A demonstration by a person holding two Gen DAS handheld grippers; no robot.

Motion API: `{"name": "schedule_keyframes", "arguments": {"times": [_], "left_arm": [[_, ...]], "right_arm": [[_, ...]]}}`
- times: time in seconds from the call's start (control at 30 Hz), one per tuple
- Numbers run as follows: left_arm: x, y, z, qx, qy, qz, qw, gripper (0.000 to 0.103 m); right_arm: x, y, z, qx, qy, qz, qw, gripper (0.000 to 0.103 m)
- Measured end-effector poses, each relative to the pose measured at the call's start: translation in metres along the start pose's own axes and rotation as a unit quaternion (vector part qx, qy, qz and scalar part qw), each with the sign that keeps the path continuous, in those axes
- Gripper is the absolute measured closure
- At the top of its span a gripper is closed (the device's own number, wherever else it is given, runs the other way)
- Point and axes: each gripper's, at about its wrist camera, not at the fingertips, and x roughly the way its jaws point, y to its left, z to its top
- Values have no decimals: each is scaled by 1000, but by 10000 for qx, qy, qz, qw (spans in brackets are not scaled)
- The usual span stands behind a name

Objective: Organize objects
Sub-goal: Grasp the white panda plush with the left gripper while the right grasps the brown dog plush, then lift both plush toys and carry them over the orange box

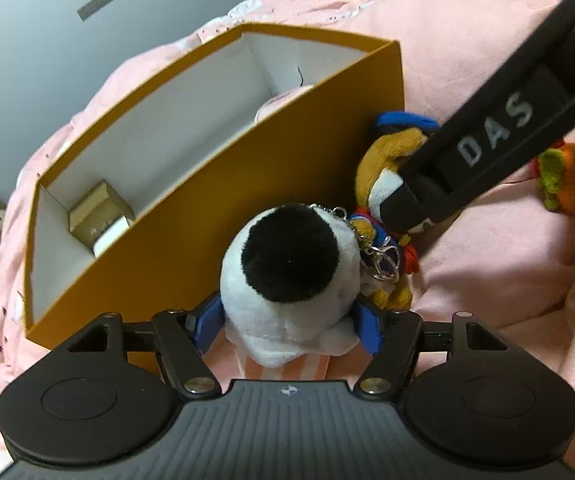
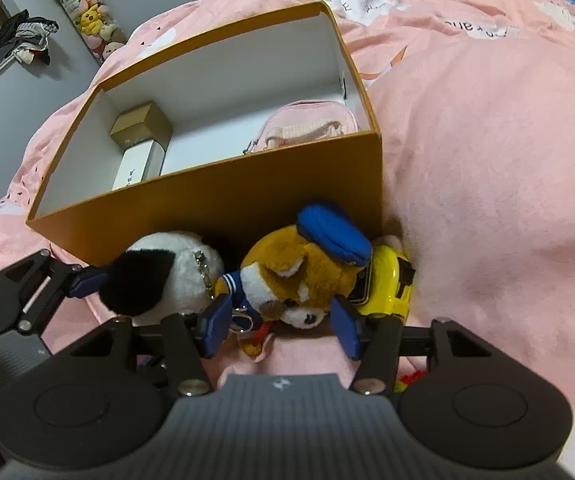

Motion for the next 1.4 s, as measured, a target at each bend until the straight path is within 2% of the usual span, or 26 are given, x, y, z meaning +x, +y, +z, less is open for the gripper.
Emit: {"name": "schedule_keyframes", "arguments": {"times": [0.1,0.27,0.37,0.43,0.5,0.6,0.73,0.9,1.07,1.2,1.33,1.4], "left_arm": [[3,8,0,-185,26,-121,9998,27],[-5,17,0,-430,18,-205,9989,28],[-13,28,-1,-832,50,-355,9959,28],[-19,38,-4,-1251,80,-582,9904,29],[-26,47,-7,-1639,80,-766,9835,29],[-38,55,-11,-1963,42,-919,9762,29],[-53,62,-14,-2308,-31,-1112,9666,29],[-72,72,-15,-2522,-288,-1184,9600,30],[-95,83,-11,-2742,-639,-1390,9494,30],[-109,94,1,-2802,-956,-1242,9471,30],[-117,116,15,-3115,-1167,-1283,9343,30],[-117,125,23,-3201,-1234,-1196,9317,30]], "right_arm": [[5,-2,5,148,49,93,9998,37],[20,-13,10,500,159,65,9986,36],[29,-25,12,831,209,108,9963,38],[31,-27,13,869,209,129,9959,42],[30,-22,12,725,178,74,9972,44],[22,-13,9,411,96,20,9991,47],[4,0,4,-61,-119,-47,9999,48],[-29,17,-4,-738,-458,-147,9961,48],[-63,27,-7,-1205,-808,-99,9894,49],[-90,37,-2,-1531,-1041,46,9827,49],[-112,52,13,-1920,-1392,84,9714,49],[-119,58,23,-2080,-1568,92,9654,49]]}}
